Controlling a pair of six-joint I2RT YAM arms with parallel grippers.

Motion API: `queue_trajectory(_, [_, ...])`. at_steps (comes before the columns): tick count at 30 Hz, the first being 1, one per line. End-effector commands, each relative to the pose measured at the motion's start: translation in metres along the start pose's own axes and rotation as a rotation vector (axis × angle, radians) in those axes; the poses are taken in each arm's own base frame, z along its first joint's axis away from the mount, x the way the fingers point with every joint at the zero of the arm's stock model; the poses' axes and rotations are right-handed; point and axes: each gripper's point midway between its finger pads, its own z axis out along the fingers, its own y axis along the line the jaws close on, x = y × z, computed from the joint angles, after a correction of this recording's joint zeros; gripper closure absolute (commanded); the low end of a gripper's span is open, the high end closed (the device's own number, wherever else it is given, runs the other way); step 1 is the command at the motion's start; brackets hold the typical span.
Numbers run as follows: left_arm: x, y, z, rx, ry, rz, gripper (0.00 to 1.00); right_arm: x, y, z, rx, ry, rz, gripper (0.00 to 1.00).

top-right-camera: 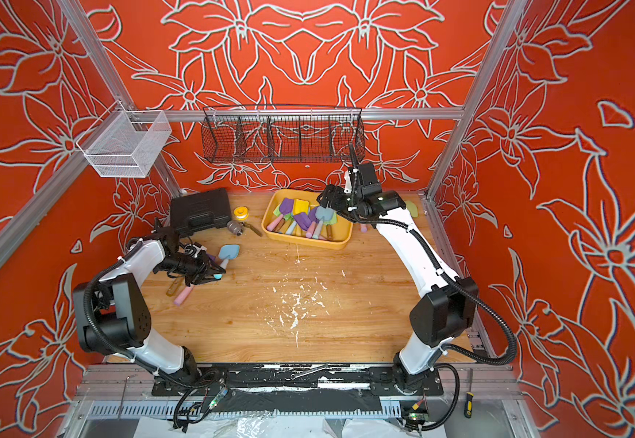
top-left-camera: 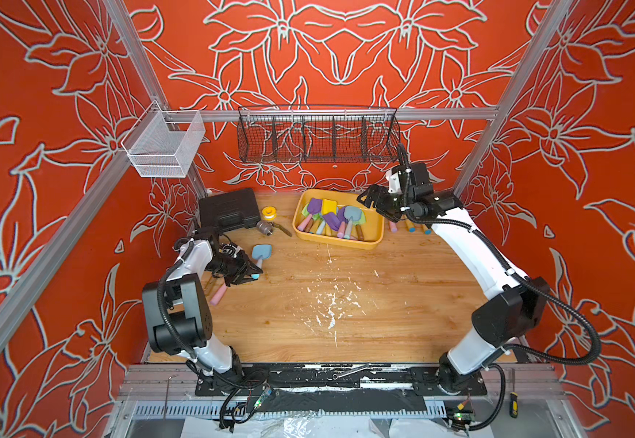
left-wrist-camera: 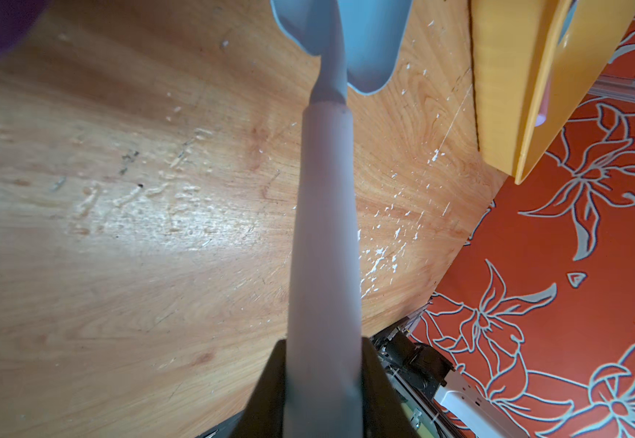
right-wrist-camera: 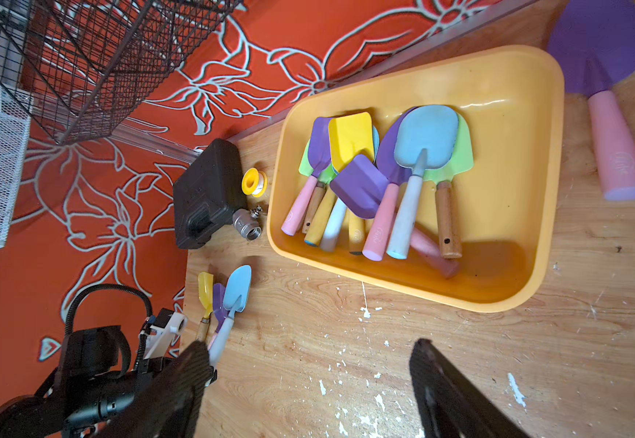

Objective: Take the shovel out of the storage box
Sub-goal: Place the shovel at the center of the board.

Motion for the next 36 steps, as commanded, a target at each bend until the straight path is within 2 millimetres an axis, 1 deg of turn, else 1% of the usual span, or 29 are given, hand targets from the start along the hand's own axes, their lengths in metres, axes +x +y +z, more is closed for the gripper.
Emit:
queue_trajectory(1, [0.009,0.007,-0.002,-0.036,0.058,-0.006,1.0,0.001,-0.005,0.006,-0.01,0.031,0.009,0.15])
queue_trajectory(10, [0.006,0.028,-0.002,-0.159,0.092,-0.033,0.99,-0.004,-0.009,0.013,-0.024,0.045,0.037,0.15])
queue_trajectory(18, [0.006,0.036,0.001,-0.192,0.119,-0.044,0.75,0.0,-0.009,0.02,-0.045,0.086,0.051,0.14])
queue_trajectory(21, [0.006,0.038,-0.001,-0.207,0.118,-0.043,0.72,0.001,-0.009,0.02,-0.043,0.091,0.054,0.13])
queue_trajectory(26, [0.008,0.042,-0.004,-0.241,0.129,-0.041,0.72,0.003,-0.012,0.02,-0.037,0.103,0.056,0.11])
queue_trajectory(28, [0.008,0.043,-0.004,-0.245,0.129,-0.043,0.68,0.004,-0.012,0.019,-0.035,0.107,0.058,0.09])
queue_trajectory(30, [0.008,0.043,-0.004,-0.249,0.131,-0.044,0.62,0.005,-0.012,0.018,-0.035,0.109,0.059,0.03])
queue_trajectory(34, [0.008,0.043,-0.005,-0.251,0.125,-0.043,0.54,0.006,-0.012,0.016,-0.035,0.109,0.065,0.03])
queue_trajectory(36, [0.008,0.043,-0.006,-0.254,0.122,-0.04,0.53,0.007,-0.014,0.016,-0.03,0.11,0.067,0.03])
